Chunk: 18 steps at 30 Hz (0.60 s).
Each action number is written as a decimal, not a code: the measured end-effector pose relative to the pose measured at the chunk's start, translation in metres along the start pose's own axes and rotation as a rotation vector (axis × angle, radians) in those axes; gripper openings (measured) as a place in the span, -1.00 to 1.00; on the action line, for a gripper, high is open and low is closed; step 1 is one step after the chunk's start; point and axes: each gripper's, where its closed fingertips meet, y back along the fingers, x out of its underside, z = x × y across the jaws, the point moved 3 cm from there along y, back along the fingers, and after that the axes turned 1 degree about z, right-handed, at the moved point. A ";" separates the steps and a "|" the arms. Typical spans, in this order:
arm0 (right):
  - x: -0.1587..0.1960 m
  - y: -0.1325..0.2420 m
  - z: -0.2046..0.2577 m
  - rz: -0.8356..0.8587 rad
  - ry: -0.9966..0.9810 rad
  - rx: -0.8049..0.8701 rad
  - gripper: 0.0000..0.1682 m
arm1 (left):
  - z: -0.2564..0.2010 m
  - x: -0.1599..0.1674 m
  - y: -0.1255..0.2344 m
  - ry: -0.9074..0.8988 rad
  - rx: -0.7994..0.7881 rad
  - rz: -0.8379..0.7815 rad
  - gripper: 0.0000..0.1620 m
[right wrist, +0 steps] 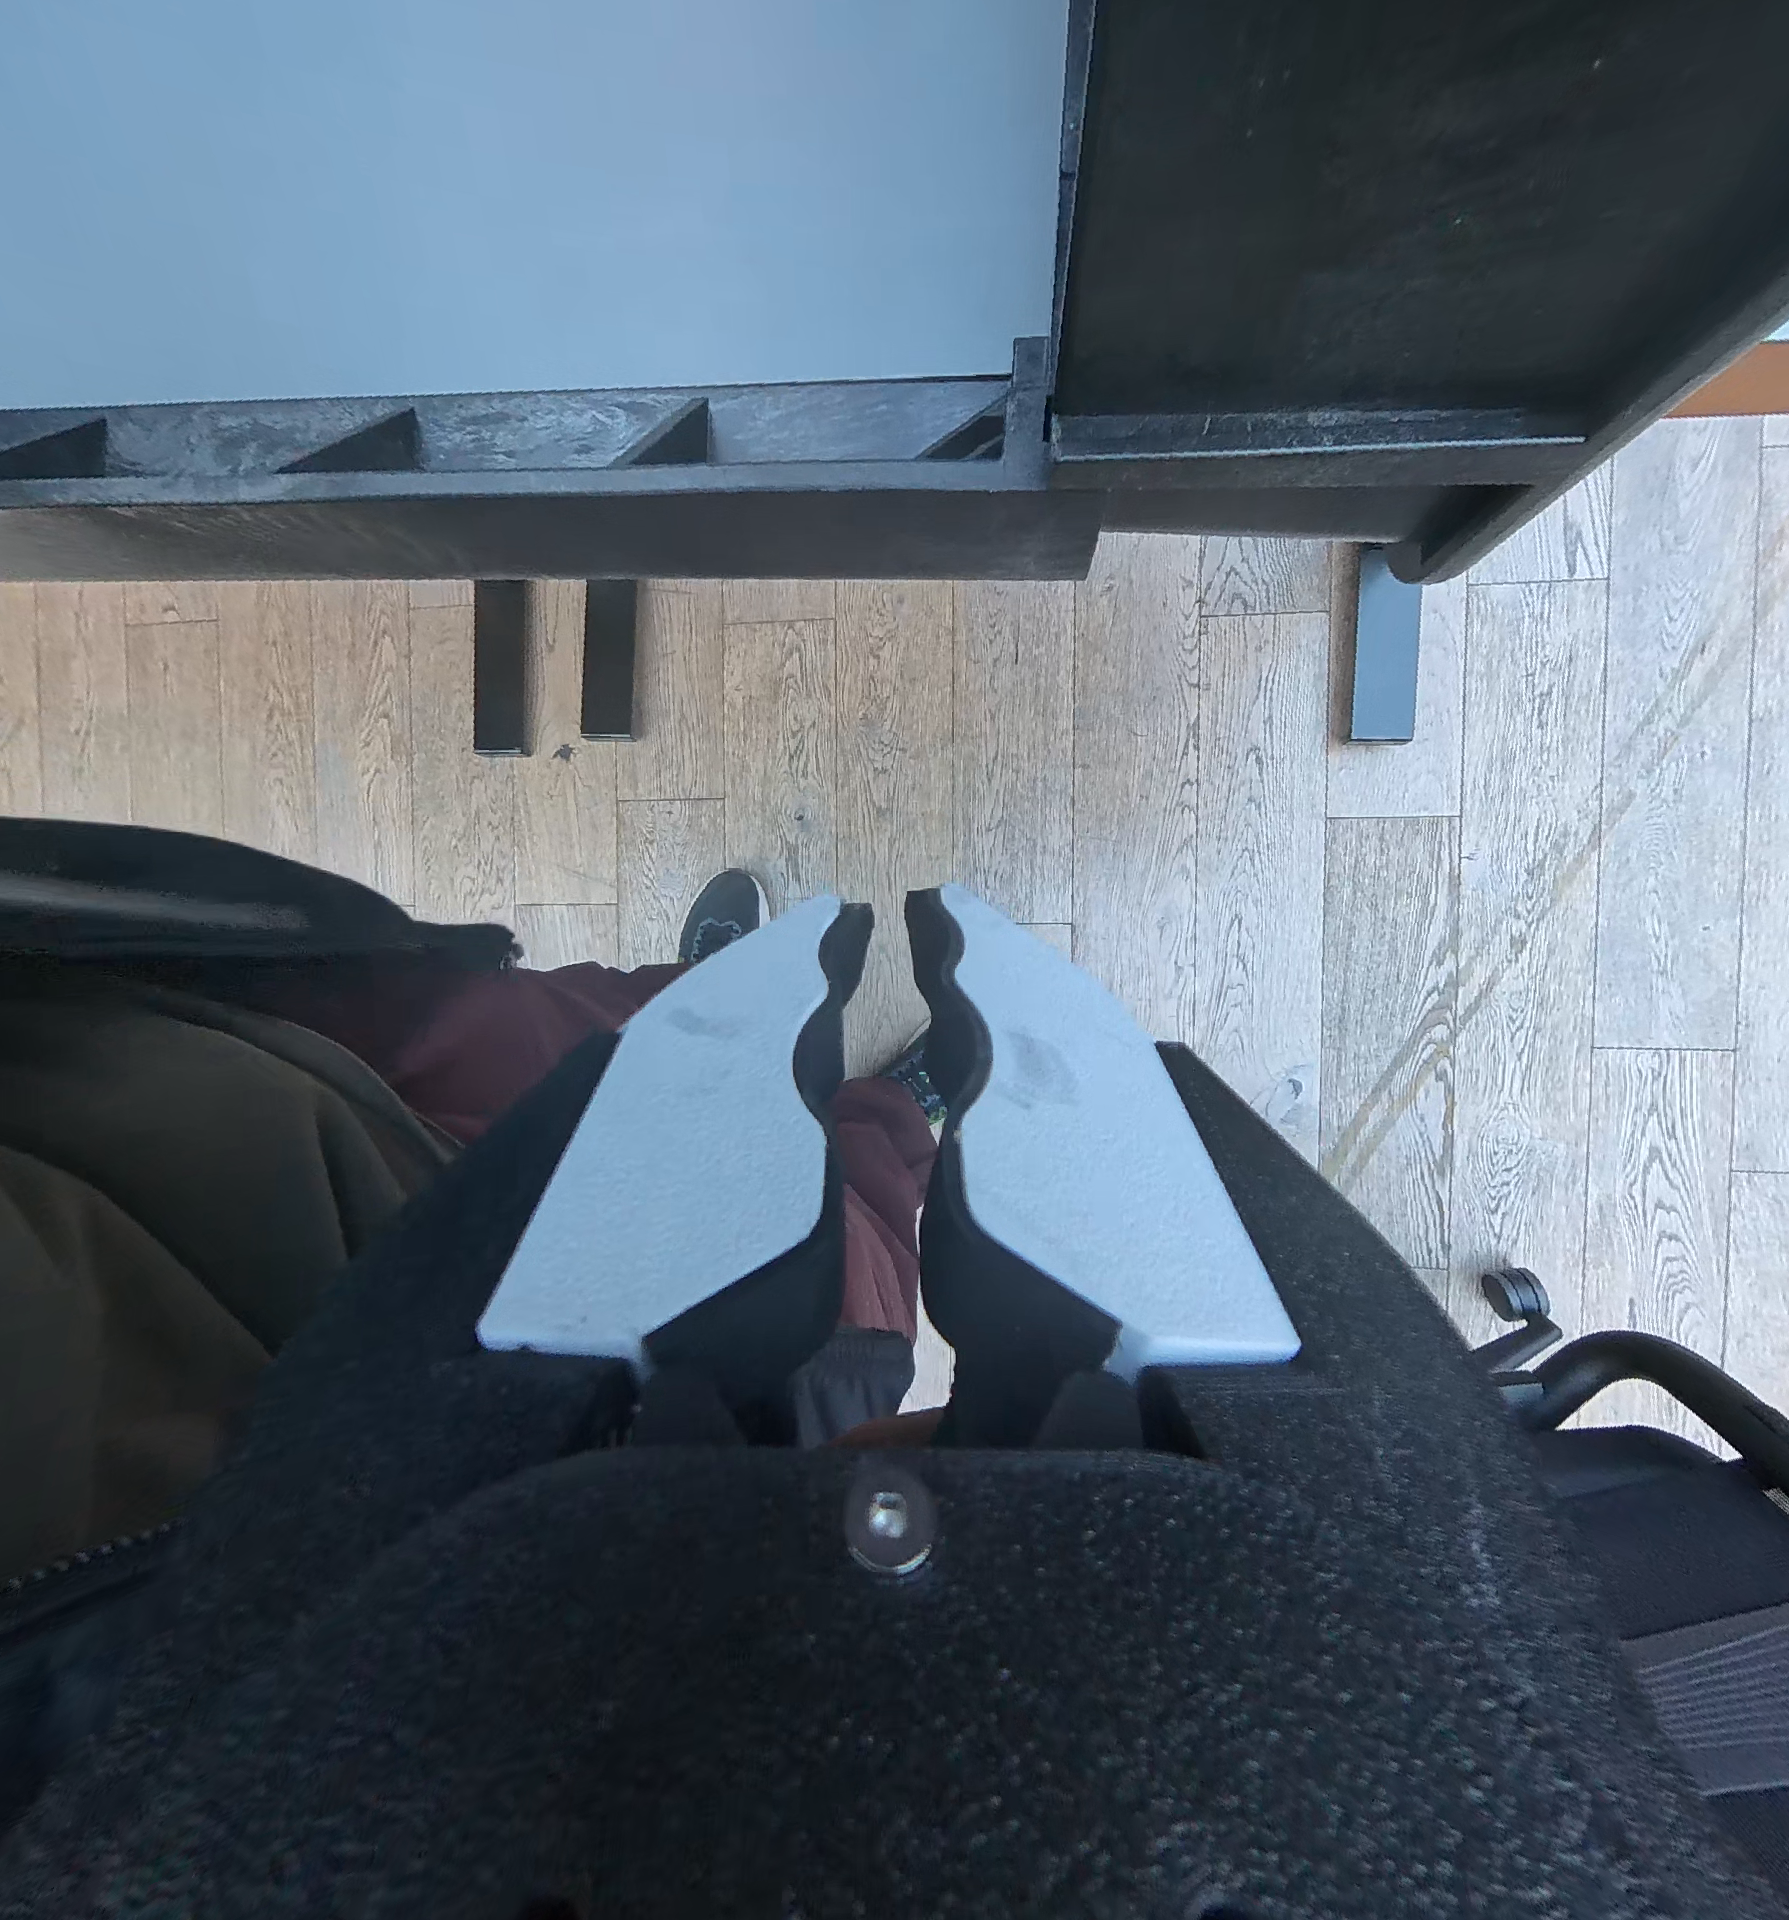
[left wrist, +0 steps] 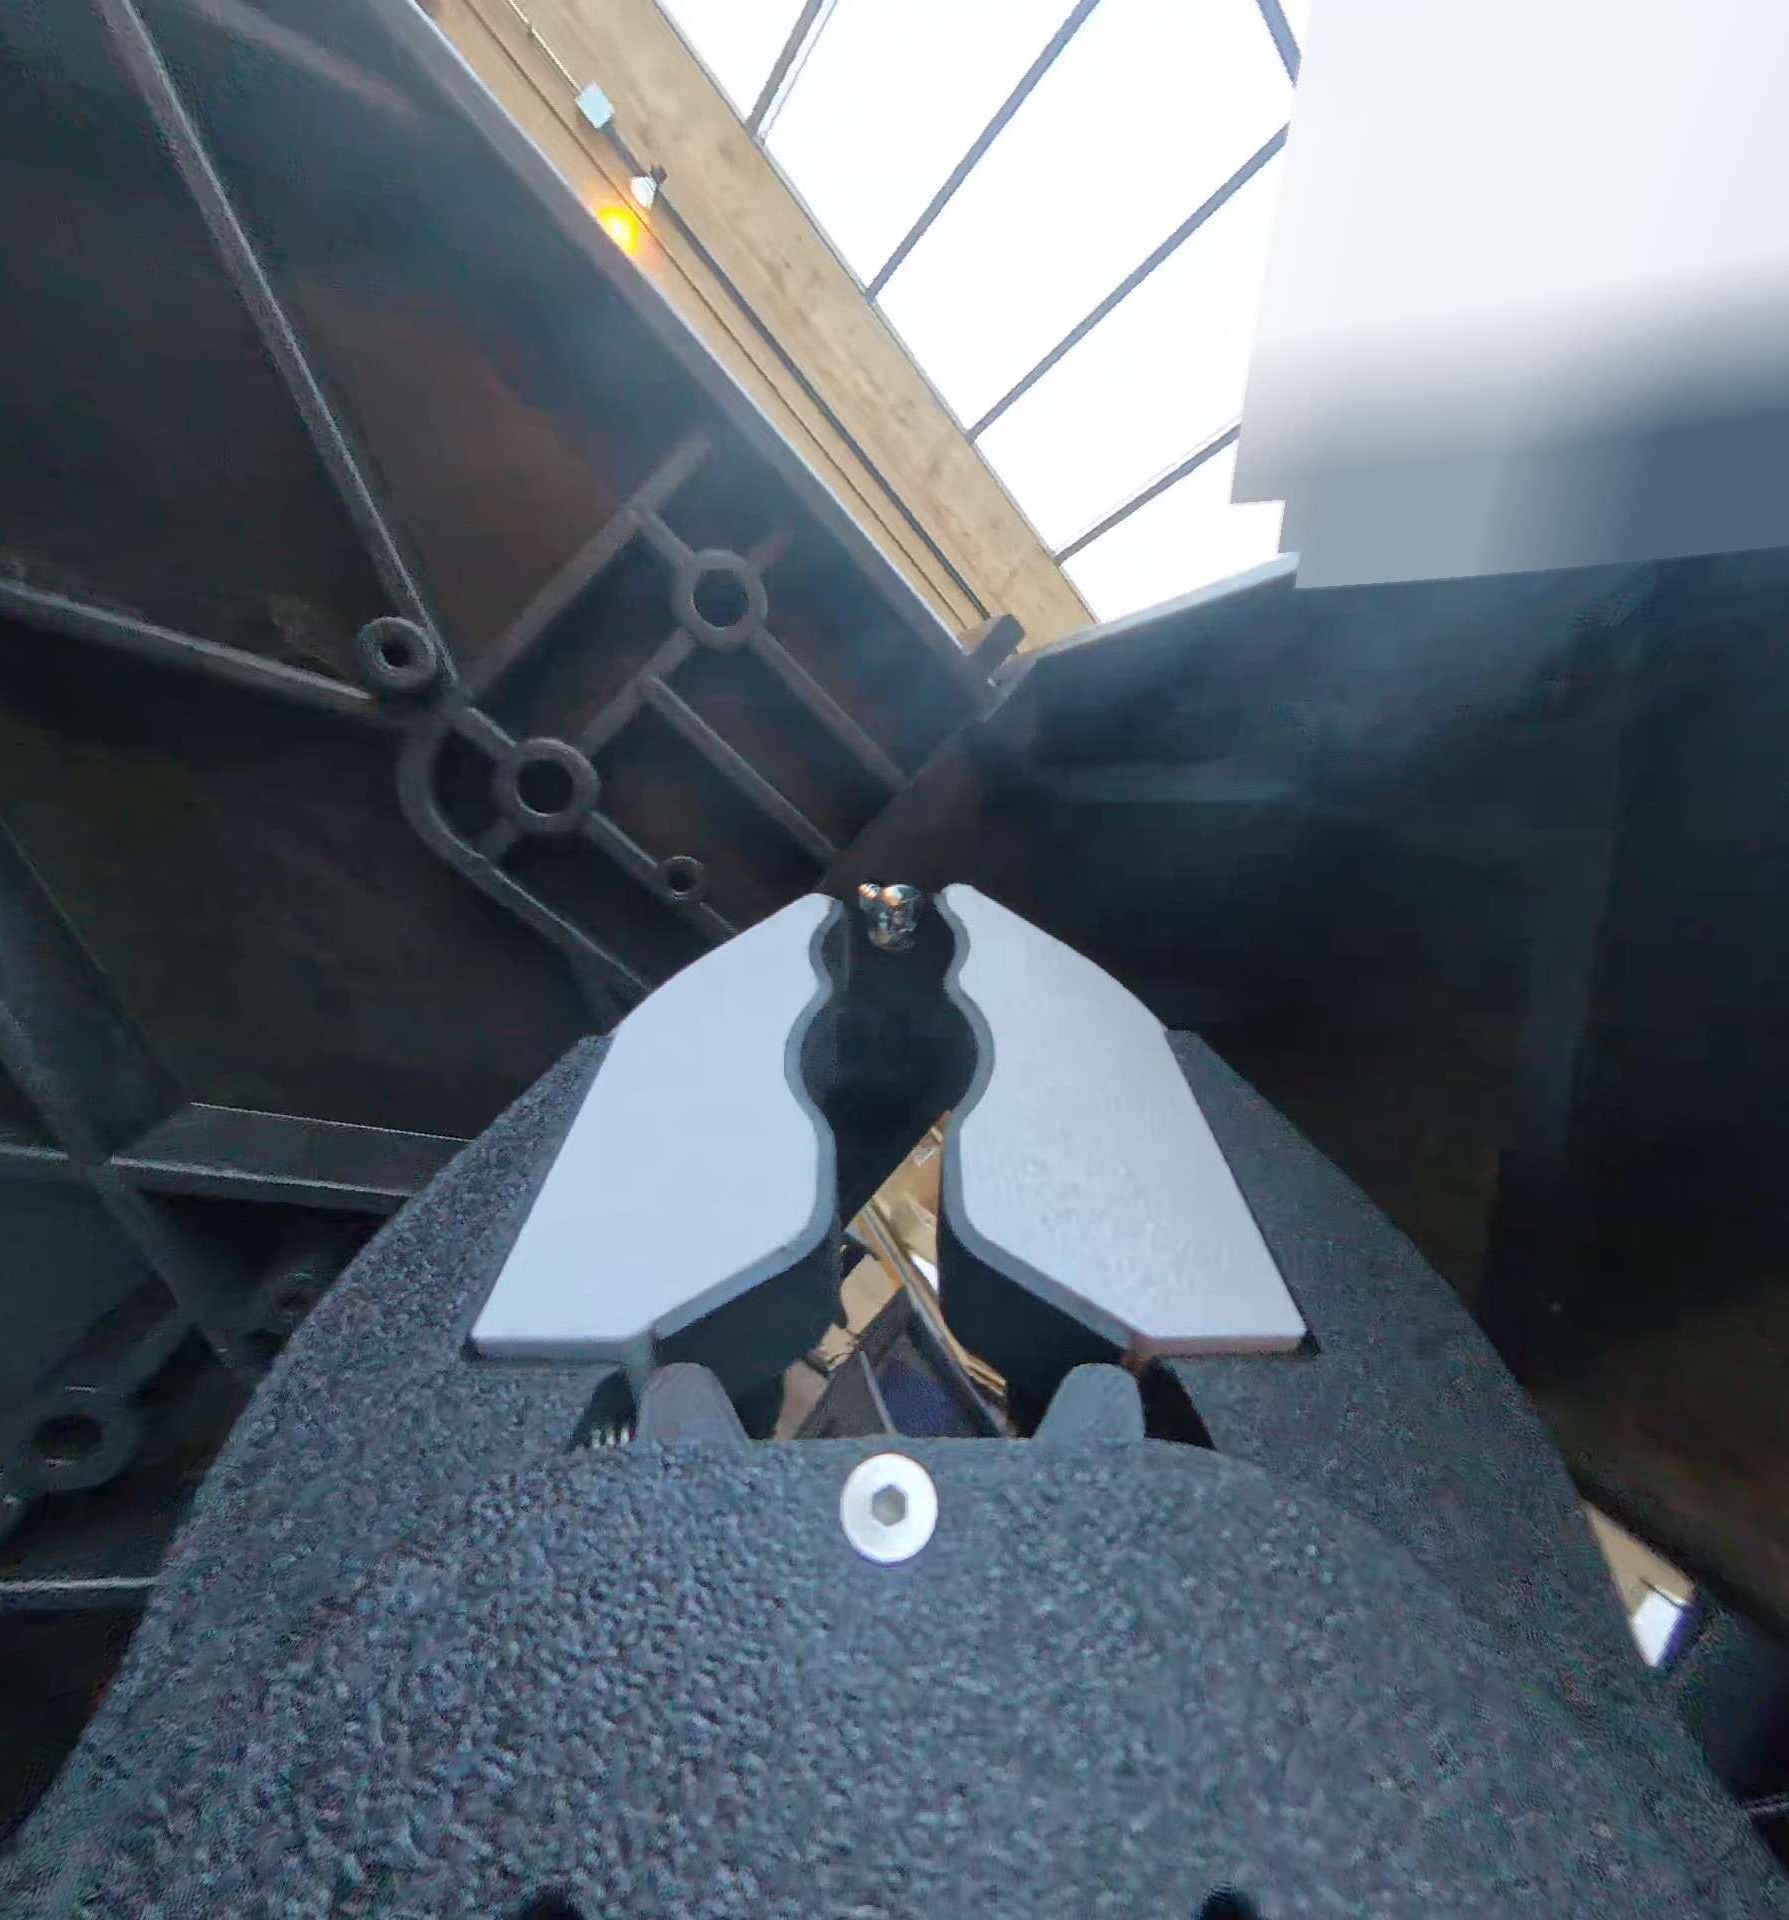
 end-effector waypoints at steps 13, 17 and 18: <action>0.004 -0.002 0.002 0.012 0.012 -0.008 -0.84 | 0.001 -0.002 -0.004 -0.289 0.032 0.116 -0.87; 0.004 -0.001 0.001 0.010 0.012 -0.006 -0.84 | 0.001 -0.002 -0.004 -0.422 0.053 0.107 -0.87; 0.004 -0.001 0.002 0.009 0.012 -0.006 -0.84 | 0.001 -0.002 -0.004 -0.474 0.055 0.113 -0.87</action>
